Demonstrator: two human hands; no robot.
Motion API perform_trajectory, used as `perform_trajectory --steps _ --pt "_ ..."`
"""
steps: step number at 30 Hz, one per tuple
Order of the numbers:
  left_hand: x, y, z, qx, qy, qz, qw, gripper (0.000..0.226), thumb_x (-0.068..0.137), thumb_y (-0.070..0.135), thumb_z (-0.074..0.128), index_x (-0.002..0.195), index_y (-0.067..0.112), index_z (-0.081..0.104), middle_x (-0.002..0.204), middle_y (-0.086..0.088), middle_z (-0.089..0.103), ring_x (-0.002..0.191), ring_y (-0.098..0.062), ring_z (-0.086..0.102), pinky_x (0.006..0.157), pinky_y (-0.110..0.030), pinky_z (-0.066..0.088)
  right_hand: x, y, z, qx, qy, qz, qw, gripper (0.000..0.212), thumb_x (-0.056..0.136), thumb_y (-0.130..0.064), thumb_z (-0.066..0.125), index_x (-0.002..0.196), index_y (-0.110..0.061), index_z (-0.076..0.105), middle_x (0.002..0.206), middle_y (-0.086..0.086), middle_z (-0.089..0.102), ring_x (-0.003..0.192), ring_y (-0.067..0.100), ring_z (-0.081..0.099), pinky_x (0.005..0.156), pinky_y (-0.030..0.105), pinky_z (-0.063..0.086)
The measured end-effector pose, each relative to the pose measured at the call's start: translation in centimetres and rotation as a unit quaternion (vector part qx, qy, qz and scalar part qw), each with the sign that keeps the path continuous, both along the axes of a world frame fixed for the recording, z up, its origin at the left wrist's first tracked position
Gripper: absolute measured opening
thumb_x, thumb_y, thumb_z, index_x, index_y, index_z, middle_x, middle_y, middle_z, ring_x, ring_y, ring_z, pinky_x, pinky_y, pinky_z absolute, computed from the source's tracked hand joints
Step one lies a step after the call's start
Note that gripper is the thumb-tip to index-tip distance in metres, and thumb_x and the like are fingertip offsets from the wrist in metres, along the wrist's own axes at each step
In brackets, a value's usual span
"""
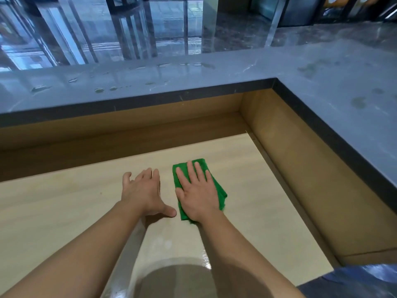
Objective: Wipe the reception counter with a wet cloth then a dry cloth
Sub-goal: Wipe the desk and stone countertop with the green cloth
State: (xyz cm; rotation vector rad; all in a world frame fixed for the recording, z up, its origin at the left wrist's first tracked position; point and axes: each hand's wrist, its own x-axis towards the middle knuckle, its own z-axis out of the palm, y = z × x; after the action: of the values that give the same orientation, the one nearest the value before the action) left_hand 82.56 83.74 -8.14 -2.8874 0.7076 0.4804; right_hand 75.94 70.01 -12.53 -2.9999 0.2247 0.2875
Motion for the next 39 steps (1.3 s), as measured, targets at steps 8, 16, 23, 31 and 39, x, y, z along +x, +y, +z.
perform_trajectory --steps 8,16,23,31,39 --pt "2.6 -1.1 0.6 0.0 0.032 0.038 0.999 0.124 0.043 0.089 0.06 0.142 0.021 0.029 0.157 -0.001 0.022 0.145 -0.014 0.018 0.115 -0.047 0.001 0.4 -13.9 0.1 -0.031 -0.028 -0.104 0.994 0.059 0.102 -0.05 0.02 0.156 -0.031 0.003 0.164 0.005 -0.005 0.151 0.023 -0.005 0.121 0.041 0.007" --pt "3.6 -1.0 -0.5 0.037 0.036 0.026 0.998 0.125 0.043 0.09 0.06 0.141 0.019 0.031 0.144 0.002 0.036 0.137 -0.015 0.031 0.116 -0.045 0.008 3.0 -12.2 -0.4 -0.019 -0.023 -0.288 0.957 0.058 0.102 -0.041 0.015 0.156 -0.028 -0.003 0.163 0.009 -0.009 0.15 0.028 -0.009 0.121 0.047 0.001" --pt "3.6 -0.8 -0.3 0.049 0.041 0.028 0.998 0.134 0.04 0.092 0.059 0.146 0.016 0.026 0.153 -0.001 0.029 0.144 -0.016 0.022 0.115 -0.047 0.007 7.3 0.6 -0.3 -0.008 -0.023 -0.093 0.995 0.059 0.103 -0.043 0.014 0.155 -0.026 -0.008 0.161 0.012 -0.017 0.148 0.033 -0.016 0.119 0.052 -0.004" --pt "3.8 -1.4 0.1 0.055 0.07 0.032 0.996 0.128 0.044 0.085 0.068 0.143 0.014 0.028 0.146 0.0 0.034 0.139 -0.02 0.028 0.108 -0.037 0.027 8.8 -9.6 0.5 -0.038 -0.032 -0.008 0.999 0.053 0.101 -0.048 0.023 0.151 -0.029 0.025 0.149 0.01 0.036 0.139 0.028 0.027 0.116 0.043 0.016" --pt "3.7 -0.7 -0.6 0.03 0.076 0.042 0.996 0.137 0.045 0.085 0.067 0.15 0.015 0.014 0.159 -0.001 0.014 0.147 -0.018 0.011 0.115 -0.041 0.022 9.7 -16.3 0.5 -0.044 -0.006 -0.246 0.968 0.055 0.102 -0.04 0.019 0.149 -0.019 0.036 0.157 0.013 0.028 0.147 0.03 0.014 0.119 0.044 0.014"
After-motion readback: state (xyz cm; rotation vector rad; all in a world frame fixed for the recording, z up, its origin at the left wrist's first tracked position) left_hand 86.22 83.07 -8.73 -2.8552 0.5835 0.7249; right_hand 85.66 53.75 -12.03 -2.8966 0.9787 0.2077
